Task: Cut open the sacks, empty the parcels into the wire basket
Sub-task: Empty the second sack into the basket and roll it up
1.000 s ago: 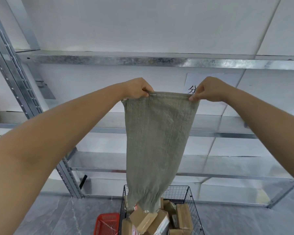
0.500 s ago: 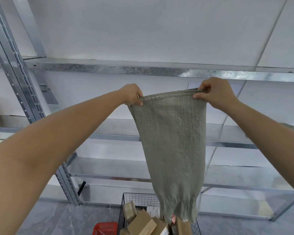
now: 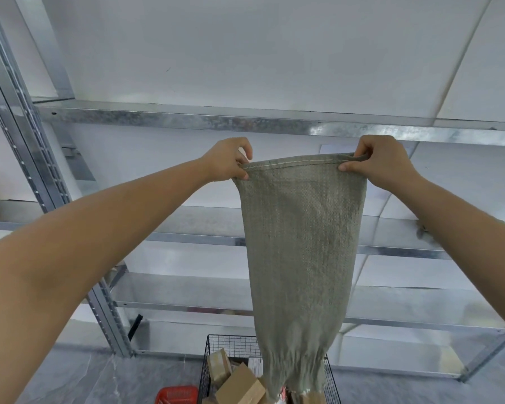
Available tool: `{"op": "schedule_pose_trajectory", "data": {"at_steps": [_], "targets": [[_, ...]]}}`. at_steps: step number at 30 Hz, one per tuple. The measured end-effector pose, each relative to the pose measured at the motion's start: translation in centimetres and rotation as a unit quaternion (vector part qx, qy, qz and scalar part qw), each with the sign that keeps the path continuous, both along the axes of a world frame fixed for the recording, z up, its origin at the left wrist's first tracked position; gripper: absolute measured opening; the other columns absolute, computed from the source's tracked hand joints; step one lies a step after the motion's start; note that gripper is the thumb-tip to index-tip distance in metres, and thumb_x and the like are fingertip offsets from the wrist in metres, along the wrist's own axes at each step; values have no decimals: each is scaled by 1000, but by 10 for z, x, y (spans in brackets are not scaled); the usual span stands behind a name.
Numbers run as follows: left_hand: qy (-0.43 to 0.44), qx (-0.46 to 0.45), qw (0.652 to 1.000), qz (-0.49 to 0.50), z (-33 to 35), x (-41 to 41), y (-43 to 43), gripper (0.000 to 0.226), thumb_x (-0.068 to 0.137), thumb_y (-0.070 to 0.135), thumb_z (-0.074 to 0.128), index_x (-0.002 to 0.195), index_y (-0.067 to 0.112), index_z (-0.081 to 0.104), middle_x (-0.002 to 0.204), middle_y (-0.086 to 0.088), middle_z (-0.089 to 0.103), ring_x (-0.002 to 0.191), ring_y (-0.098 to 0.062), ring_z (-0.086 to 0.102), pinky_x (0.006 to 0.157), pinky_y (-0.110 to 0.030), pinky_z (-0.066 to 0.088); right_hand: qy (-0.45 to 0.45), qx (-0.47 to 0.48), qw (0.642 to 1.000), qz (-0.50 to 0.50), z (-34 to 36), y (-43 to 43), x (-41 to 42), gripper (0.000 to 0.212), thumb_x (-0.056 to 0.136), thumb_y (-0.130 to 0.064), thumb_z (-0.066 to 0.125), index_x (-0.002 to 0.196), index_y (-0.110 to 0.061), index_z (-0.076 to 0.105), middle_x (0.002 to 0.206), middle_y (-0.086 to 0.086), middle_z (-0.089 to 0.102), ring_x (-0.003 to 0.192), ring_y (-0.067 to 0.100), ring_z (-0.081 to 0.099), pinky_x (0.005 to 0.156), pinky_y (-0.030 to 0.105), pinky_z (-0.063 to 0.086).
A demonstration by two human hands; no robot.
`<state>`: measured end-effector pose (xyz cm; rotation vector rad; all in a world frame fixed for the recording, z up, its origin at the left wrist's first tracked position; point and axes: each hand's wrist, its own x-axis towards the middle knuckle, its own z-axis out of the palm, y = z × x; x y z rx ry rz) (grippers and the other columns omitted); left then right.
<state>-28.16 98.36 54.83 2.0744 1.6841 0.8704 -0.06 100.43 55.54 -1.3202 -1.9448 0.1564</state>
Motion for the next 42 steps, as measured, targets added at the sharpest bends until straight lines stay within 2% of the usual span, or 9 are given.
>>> {"op": "schedule_pose_trajectory", "data": {"at_steps": [7,11,19,22,26,30,33,39,42], "targets": [[-9,73,997,-16,-8,3,3,14,77,12,72,80,9,59,84,-4,62,60,-2,56,55,-19,51,63,1,998,-15,3,1,4,38,72,-22,78,56,-17,44,59,-6,45,55,4,40,50,18,29],[9,70,997,-26,-12,6,5,12,80,12,69,81,12,57,90,-9,63,71,-18,60,69,-34,53,79,-8,997,-13,3,2,5,38,71,-23,78,55,-17,45,59,-5,45,55,5,40,51,19,31],[56,49,997,-38,-2,8,6,24,79,5,68,68,16,51,74,3,59,59,2,49,56,-11,41,79,-26,996,-25,8,-1,8,34,70,-29,79,59,-15,49,59,-3,47,53,10,45,49,22,39],[87,54,994,-25,2,6,9,29,77,0,68,63,17,49,70,7,54,69,-12,51,54,-11,39,-6,-24,999,-20,10,-2,9,28,75,-30,75,72,-10,55,68,1,53,58,16,50,55,26,39],[185,62,981,-2,3,10,9,28,81,3,63,107,5,50,97,-9,60,82,-22,52,69,-31,45,-217,5,974,-62,14,-5,9,31,80,-28,68,91,-18,42,84,5,60,69,25,54,63,30,36],[363,111,925,9,2,26,4,22,83,7,50,105,3,50,107,-17,51,85,-30,50,64,-31,34,-377,62,919,-93,8,-7,-7,19,84,-17,56,72,-16,41,75,4,48,72,24,46,60,29,32],[429,159,889,29,-4,31,0,20,85,5,46,104,2,47,103,-17,49,61,-22,40,55,-31,29,-364,69,926,-77,-1,-8,-13,14,83,-10,56,92,-8,46,78,8,47,71,26,46,59,30,34],[484,232,840,77,-10,21,4,29,81,-5,48,110,-3,42,60,-3,31,45,-14,22,43,-25,16,-377,94,916,-99,-14,-10,-17,15,86,-13,51,97,-4,55,94,14,48,75,26,42,61,32,32],[543,380,740,111,-16,12,7,40,53,0,69,82,6,42,46,1,44,41,-13,19,43,-19,16,-328,131,930,-104,-19,-11,-22,17,81,-1,53,98,3,57,113,21,46,93,35,47,67,38,37]]}}
